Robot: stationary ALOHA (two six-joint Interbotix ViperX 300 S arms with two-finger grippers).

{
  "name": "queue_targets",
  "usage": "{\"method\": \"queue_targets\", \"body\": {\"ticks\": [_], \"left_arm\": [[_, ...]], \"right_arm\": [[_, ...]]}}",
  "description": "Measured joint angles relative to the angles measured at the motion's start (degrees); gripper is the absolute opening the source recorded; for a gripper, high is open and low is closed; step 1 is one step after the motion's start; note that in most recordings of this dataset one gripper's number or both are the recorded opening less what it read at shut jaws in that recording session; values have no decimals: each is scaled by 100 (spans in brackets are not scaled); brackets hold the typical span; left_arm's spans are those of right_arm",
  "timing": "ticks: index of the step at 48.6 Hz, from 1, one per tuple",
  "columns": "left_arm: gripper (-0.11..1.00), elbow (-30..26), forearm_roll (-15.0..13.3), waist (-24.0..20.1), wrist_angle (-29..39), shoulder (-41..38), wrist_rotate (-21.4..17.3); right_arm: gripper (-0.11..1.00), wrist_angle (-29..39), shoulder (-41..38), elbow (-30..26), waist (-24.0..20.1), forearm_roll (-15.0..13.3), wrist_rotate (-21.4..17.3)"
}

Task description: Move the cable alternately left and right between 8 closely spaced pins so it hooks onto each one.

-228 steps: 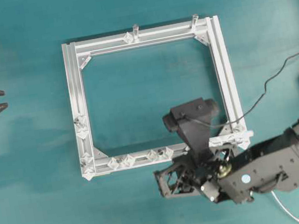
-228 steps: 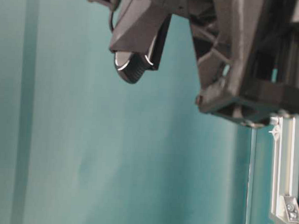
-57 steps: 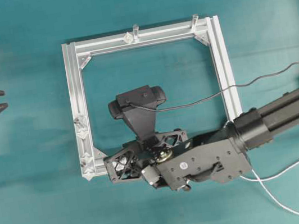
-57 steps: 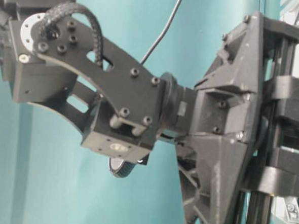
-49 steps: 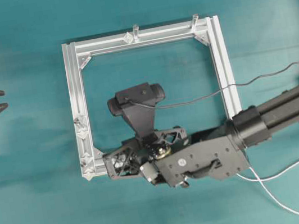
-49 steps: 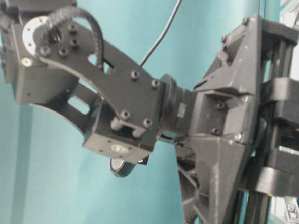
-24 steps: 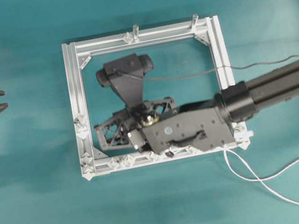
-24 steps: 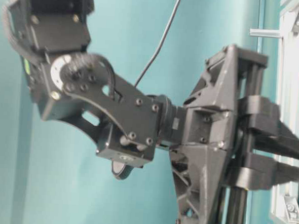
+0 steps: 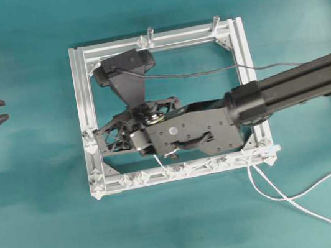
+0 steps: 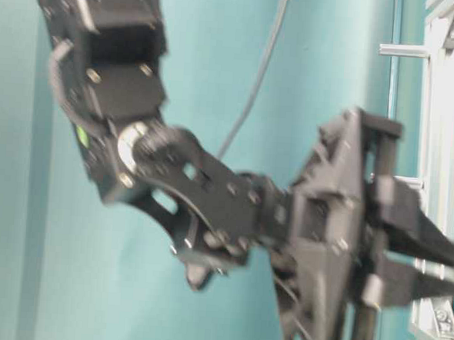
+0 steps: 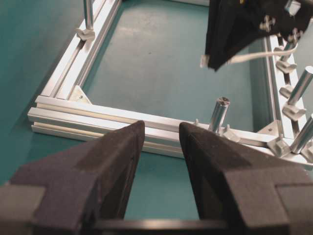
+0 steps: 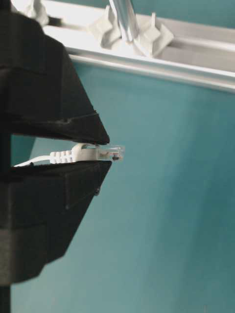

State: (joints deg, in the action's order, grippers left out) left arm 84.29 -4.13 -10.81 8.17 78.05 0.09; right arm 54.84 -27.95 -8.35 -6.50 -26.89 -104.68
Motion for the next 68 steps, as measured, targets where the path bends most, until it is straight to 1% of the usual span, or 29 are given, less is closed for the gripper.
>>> {"method": "queue_targets", "body": {"ticks": [6, 12, 20, 29, 43, 52, 68], "left_arm": [[47, -9, 0, 0, 0, 0, 0], [47, 0, 0, 9, 0, 0, 9], [47, -9, 0, 0, 0, 0, 0], [47, -9, 0, 0, 0, 0, 0], [47, -9, 9, 0, 0, 0, 0], [47, -9, 9, 0, -9, 0, 0], [47, -9, 0, 0, -9, 0, 0]], "right_arm": [[14, -70, -211, -325, 0, 0, 26], [14, -123, -396, -633, 0, -9, 132], [14, -114, -536, -914, 0, 0, 246], [14, -105, -536, -1011, -132, 53, 237], [14, -97, -536, -1020, -571, 299, 176], [14, -97, -536, -1020, -642, 308, 97], [14, -105, -536, -1020, -738, 316, 70]]}}
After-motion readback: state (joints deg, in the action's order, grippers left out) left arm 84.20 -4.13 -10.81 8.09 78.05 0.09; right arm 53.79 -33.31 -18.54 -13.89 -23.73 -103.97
